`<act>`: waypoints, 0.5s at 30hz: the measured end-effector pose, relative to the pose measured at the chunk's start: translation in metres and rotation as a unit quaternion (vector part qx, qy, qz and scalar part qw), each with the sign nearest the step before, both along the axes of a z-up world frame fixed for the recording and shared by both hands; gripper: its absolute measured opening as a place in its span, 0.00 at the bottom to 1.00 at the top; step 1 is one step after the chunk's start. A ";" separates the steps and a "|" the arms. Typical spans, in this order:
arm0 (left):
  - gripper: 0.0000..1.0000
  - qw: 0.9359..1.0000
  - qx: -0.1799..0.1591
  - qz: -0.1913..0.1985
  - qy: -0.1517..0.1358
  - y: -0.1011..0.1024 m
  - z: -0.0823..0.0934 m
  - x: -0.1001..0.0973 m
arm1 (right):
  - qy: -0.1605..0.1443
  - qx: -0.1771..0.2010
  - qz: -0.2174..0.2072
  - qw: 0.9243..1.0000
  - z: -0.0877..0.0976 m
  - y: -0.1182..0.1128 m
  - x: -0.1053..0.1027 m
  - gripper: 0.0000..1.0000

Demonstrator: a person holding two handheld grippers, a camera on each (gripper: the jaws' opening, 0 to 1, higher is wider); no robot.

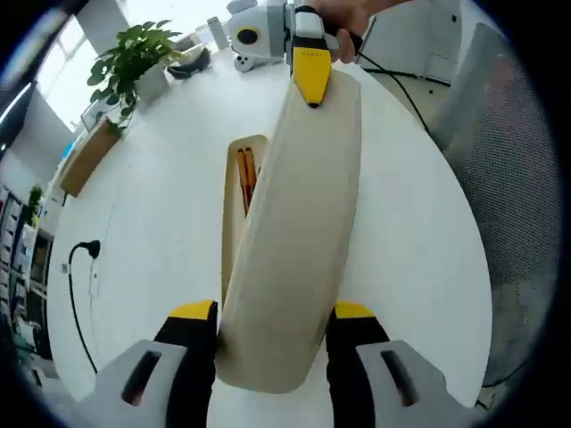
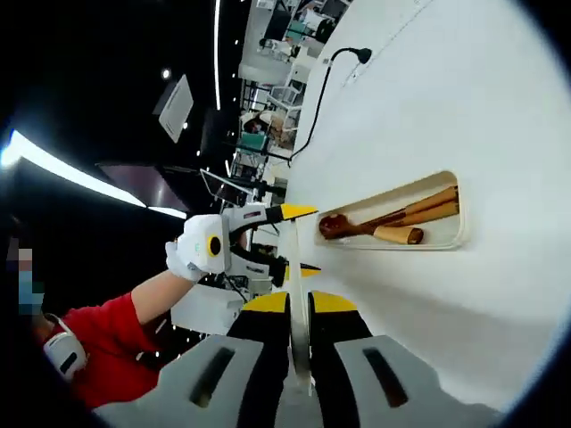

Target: Arrange the utensils inside the cutlery case until each visible utensil rests in its matching compartment.

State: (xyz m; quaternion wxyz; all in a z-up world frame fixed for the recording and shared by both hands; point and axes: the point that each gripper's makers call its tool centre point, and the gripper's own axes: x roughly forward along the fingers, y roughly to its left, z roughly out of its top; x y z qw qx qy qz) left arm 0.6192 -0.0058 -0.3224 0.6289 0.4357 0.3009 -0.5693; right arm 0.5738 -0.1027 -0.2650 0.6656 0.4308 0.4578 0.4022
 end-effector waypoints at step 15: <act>0.47 0.996 0.014 0.081 0.020 -0.001 -0.020 0.016 | -0.162 -0.200 -0.085 0.963 -0.028 -0.029 0.062 0.21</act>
